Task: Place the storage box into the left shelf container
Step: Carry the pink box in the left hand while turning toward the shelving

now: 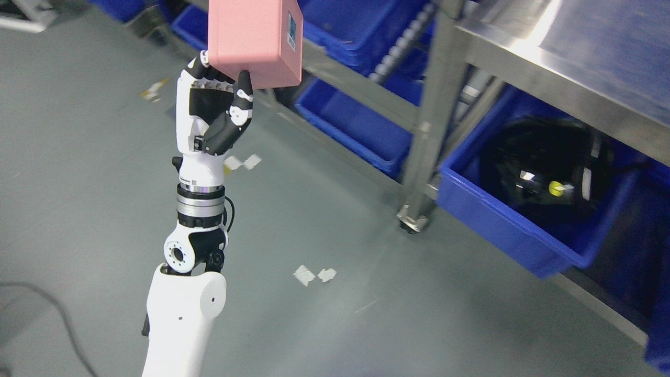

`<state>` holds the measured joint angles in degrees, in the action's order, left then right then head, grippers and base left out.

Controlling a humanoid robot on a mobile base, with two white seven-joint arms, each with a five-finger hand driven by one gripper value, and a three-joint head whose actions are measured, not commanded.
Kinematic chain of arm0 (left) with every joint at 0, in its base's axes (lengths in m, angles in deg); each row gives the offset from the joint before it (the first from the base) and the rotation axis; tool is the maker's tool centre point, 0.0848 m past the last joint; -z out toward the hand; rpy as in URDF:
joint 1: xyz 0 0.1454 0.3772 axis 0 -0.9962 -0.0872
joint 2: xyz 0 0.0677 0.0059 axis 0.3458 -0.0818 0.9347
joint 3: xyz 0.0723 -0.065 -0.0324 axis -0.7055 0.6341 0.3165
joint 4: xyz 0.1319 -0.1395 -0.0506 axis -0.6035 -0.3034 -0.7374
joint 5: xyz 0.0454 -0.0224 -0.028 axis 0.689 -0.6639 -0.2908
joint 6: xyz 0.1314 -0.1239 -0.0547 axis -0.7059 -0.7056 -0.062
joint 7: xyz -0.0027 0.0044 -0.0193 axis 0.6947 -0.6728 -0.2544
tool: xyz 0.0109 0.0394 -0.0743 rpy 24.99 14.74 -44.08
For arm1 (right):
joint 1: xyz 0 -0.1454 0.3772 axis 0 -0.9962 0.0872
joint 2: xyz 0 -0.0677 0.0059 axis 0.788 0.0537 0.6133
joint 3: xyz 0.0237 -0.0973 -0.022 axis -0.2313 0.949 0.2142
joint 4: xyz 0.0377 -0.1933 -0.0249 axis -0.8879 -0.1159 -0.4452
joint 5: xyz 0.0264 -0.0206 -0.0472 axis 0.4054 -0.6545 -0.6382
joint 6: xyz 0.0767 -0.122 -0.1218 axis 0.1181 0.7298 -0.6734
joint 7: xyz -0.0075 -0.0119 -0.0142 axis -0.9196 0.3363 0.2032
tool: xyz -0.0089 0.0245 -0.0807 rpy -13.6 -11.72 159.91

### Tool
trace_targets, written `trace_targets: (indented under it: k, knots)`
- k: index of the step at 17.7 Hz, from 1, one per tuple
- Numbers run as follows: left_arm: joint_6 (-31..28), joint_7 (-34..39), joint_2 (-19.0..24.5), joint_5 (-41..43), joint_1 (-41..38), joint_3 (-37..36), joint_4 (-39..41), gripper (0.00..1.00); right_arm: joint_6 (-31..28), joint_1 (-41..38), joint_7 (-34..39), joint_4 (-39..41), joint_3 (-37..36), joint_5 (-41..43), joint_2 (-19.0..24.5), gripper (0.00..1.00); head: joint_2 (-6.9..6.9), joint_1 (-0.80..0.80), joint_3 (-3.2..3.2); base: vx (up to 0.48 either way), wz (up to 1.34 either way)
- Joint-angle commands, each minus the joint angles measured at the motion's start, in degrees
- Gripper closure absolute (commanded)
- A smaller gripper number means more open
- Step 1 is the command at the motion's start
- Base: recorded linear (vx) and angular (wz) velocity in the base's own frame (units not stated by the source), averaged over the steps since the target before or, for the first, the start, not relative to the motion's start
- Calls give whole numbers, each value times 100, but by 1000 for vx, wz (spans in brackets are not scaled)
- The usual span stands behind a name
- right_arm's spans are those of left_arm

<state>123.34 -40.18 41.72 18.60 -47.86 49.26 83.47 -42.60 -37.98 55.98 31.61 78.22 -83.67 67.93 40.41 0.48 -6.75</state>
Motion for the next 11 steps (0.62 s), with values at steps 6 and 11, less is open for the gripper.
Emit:
trace_targets:
  k: [6, 11]
  knots:
    - [35, -38, 53, -19, -1109, 453, 1015, 99, 3, 33, 37, 100, -17, 9, -100, 0, 1, 0, 0, 111, 1240]
    - [35, -47, 53, -19, -1162, 674, 1015, 99, 3, 33, 28, 100, -17, 9, -100, 0, 1, 0, 0, 265, 720]
